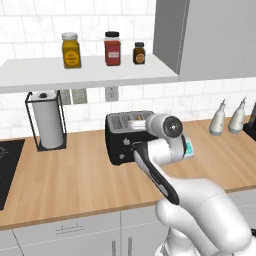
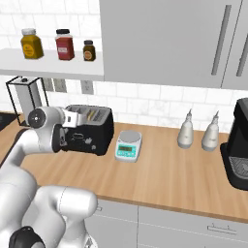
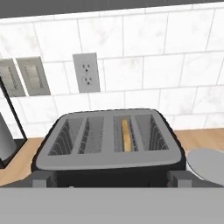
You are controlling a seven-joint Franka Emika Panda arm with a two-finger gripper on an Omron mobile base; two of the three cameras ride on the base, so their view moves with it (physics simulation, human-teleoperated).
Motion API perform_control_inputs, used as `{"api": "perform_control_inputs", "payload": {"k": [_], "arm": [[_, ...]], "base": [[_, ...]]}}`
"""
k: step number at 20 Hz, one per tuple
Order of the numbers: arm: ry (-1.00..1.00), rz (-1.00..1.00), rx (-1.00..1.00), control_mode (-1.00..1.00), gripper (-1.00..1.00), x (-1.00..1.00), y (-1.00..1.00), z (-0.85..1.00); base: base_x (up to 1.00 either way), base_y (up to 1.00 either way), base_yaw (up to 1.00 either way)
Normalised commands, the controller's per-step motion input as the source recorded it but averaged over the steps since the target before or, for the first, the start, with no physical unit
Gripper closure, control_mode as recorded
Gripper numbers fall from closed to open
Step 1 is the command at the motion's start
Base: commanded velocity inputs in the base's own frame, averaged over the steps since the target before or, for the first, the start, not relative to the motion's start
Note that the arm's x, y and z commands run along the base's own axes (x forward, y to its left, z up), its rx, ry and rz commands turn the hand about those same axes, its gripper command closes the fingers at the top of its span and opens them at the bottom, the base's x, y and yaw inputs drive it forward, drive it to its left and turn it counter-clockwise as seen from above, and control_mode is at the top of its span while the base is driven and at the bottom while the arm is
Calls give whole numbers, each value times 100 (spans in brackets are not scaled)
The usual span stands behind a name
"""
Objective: Start the toaster. Once the lever pops up, take the bread to the plate on the dining counter.
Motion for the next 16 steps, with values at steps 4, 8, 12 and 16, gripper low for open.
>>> {"api": "perform_control_inputs", "payload": {"k": [4, 8, 12, 16], "arm": [[0, -1, 0, -100, -100, 14, 0, 0], [0, 0, 0, -100, -100, 7, -2, -1], [0, 0, 0, -100, -100, 0, -5, -2], [0, 0, 0, -100, -100, 1, -17, -16]], "base": [[0, 0, 0], [0, 0, 0], [0, 0, 0], [0, 0, 0]]}}
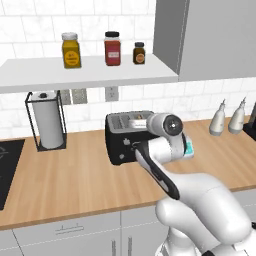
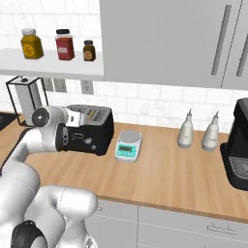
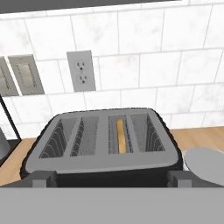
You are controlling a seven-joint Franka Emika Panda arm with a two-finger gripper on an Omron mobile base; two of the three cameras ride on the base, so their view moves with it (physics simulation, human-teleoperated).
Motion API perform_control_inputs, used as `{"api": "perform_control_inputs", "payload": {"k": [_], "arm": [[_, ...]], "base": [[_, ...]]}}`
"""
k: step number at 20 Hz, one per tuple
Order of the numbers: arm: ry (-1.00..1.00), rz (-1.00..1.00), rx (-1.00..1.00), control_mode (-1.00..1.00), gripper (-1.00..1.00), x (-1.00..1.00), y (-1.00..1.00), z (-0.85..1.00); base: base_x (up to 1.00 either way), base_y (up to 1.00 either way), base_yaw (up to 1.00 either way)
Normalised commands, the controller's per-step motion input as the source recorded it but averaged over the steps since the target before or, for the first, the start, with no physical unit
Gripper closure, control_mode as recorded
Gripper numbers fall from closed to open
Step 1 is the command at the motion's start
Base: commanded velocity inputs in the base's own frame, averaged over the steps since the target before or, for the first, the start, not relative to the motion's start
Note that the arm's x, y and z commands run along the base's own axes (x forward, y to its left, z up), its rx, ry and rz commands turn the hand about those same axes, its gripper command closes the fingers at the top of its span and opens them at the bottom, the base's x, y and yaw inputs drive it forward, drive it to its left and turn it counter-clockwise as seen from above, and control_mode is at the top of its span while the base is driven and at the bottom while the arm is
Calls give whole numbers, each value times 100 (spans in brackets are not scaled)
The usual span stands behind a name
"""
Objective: Start the toaster. Once the lever pops up, take the bread to the plate on the dining counter.
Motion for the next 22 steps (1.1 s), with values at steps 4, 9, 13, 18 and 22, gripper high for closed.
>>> {"api": "perform_control_inputs", "payload": {"k": [4, 9, 13, 18, 22], "arm": [[0, 0, 0, -100, -100, 8, -13, -14], [0, 0, -3, -100, -100, 4, -6, -18], [0, 1, -1, -100, -100, 22, -1, -1], [0, 2, 0, -100, -100, 31, 0, 0], [1, 0, 0, -100, -100, 38, 0, -8]], "base": [[0, 0, 0], [0, 0, 0], [0, 0, 0], [0, 0, 0], [0, 0, 0]]}}
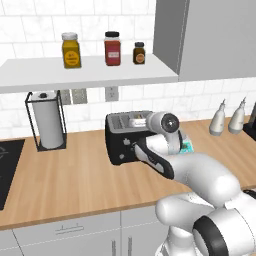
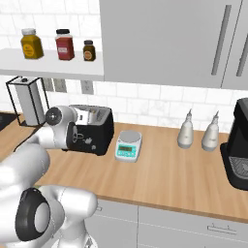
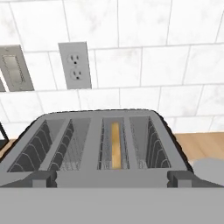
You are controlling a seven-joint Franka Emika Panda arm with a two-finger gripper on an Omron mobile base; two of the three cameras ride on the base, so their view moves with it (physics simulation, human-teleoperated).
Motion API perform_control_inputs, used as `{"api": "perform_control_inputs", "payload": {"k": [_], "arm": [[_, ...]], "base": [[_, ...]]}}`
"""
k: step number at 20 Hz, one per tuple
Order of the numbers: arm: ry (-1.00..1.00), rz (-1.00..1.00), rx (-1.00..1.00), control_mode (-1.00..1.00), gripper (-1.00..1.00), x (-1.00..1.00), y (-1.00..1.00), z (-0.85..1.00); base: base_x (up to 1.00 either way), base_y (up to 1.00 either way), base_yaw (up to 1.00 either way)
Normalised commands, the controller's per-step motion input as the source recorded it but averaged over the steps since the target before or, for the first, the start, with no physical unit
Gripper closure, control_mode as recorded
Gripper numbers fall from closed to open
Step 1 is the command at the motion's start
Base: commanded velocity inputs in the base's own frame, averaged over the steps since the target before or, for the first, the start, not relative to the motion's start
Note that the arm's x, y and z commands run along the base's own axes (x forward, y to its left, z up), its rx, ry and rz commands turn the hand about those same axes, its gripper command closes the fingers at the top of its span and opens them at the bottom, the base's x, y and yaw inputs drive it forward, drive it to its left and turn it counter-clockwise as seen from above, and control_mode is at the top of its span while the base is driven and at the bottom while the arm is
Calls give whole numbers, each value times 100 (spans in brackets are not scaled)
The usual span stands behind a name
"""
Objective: Start the toaster. Once the lever pops up, take the bread to the plate on the dining counter.
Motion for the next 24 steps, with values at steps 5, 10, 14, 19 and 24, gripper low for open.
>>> {"api": "perform_control_inputs", "payload": {"k": [5, 10, 14, 19, 24], "arm": [[2, 0, 0, -100, -100, 23, 0, -17], [6, 0, 0, -100, -100, 8, 0, -12], [7, 0, 0, -100, -100, 4, 0, -10], [4, 0, 0, -100, -100, 8, -2, 0], [3, 0, 0, -100, -100, 14, -2, 0]], "base": [[0, 0, 0], [0, 0, 0], [0, 0, 0], [0, 0, 0], [0, 0, 0]]}}
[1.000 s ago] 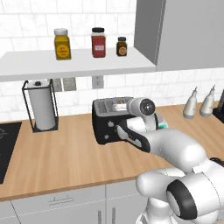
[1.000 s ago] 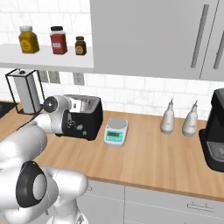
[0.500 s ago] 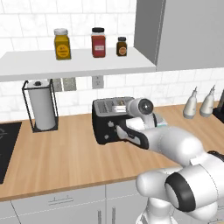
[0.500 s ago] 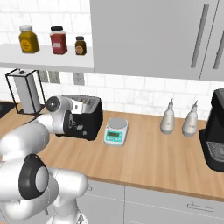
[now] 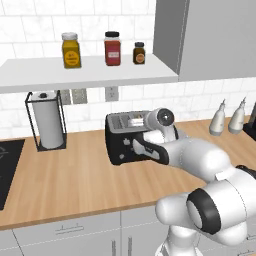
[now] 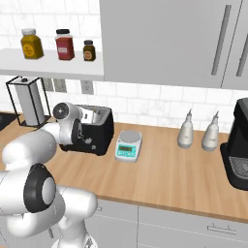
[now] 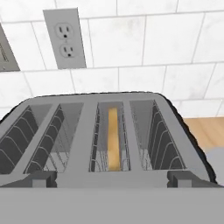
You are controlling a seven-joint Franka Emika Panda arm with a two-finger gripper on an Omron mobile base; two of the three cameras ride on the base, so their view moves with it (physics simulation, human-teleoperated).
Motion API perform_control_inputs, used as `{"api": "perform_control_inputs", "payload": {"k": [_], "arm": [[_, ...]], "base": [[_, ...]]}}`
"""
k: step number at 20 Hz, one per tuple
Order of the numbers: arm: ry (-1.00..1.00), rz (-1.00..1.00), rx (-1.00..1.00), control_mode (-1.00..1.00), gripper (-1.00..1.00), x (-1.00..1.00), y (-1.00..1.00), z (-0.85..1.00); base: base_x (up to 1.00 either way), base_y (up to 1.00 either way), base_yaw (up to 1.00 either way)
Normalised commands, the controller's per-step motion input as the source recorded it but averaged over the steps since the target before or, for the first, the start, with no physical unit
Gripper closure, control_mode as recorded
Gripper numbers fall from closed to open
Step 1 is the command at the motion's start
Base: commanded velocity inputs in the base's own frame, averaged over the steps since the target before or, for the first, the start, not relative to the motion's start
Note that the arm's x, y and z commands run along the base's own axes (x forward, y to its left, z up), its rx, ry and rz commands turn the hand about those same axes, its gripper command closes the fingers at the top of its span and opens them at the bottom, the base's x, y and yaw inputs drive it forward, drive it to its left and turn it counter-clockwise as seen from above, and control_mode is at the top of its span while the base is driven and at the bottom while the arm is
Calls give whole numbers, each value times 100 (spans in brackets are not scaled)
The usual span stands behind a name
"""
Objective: Start the toaster. Once the lever pops up, take the bread to the plate on the dining counter.
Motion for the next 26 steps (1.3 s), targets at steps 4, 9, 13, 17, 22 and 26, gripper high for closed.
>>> {"api": "perform_control_inputs", "payload": {"k": [4, 9, 13, 17, 22, 26], "arm": [[2, 0, 0, -100, -100, 16, 0, 0], [0, 0, 0, -100, -100, 14, 0, -6], [0, 0, 0, -100, -100, 6, 0, -14], [0, 0, 0, -100, -100, 0, -1, -16], [0, 0, 0, -100, -100, 0, -1, 0], [0, 0, 0, -100, -100, 1, 0, 0]], "base": [[0, 0, 0], [0, 0, 0], [0, 0, 0], [0, 0, 0], [0, 0, 0], [0, 0, 0]]}}
